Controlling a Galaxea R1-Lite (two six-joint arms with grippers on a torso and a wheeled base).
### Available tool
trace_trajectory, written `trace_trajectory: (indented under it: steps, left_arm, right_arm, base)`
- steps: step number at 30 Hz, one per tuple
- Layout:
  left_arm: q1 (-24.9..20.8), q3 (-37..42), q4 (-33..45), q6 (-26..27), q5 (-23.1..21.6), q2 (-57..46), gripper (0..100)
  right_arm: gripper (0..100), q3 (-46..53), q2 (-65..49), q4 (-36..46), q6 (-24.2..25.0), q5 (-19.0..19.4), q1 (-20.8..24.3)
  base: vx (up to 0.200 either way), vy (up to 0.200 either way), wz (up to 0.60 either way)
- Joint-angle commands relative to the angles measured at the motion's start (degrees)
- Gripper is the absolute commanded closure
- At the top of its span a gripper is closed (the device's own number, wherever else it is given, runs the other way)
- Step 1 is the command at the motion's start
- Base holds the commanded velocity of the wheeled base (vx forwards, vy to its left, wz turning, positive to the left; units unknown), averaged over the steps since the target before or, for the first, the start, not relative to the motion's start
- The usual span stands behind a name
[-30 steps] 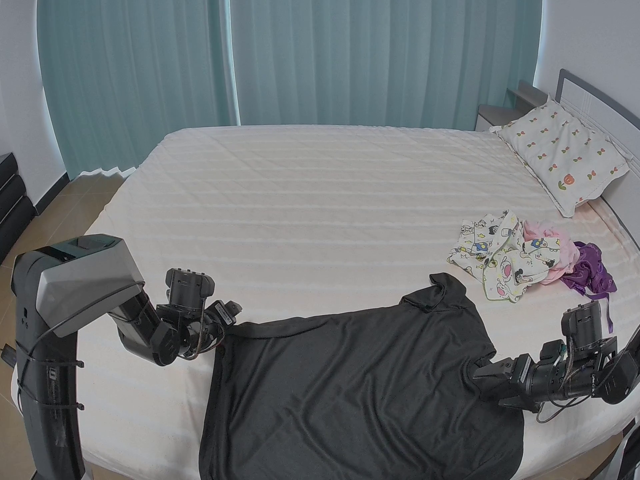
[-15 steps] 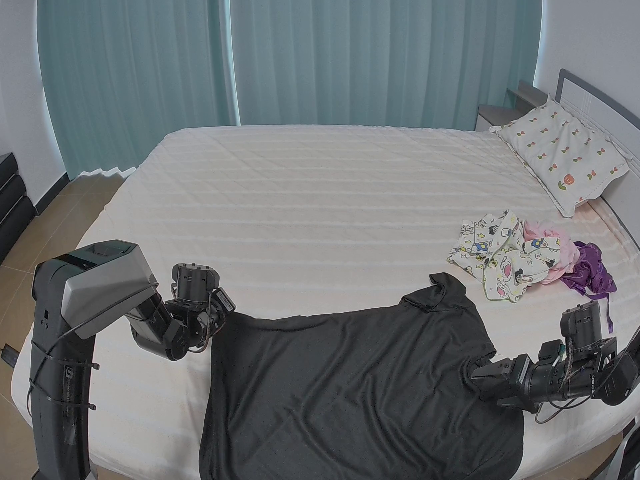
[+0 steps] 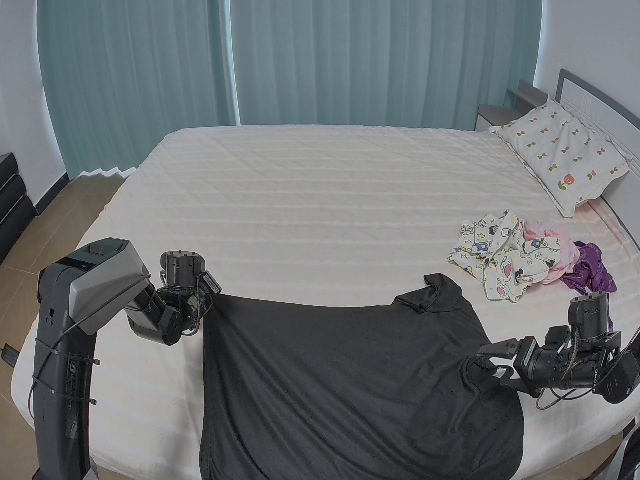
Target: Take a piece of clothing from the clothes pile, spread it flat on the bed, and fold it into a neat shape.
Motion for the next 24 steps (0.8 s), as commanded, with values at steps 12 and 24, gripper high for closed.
trace_trajectory:
  steps: [12, 24]
  left_arm:
    - [1.12, 4.17, -0.18, -0.82, -0.25, -3.77, 0]
    - [-7.31, 34.84, -7.83, -20.33, -9.83, -23.81, 0]
  right_arm:
    - [0, -12.98, 11.69, -7.80, 8.40, -10.95, -0.07]
    - [0, -44.09, 29.44, 8.28, 13.32, -16.05, 4.77]
  base:
    - [0.000, 0.000, 0.00]
    - [0.000, 0.000, 0.00]
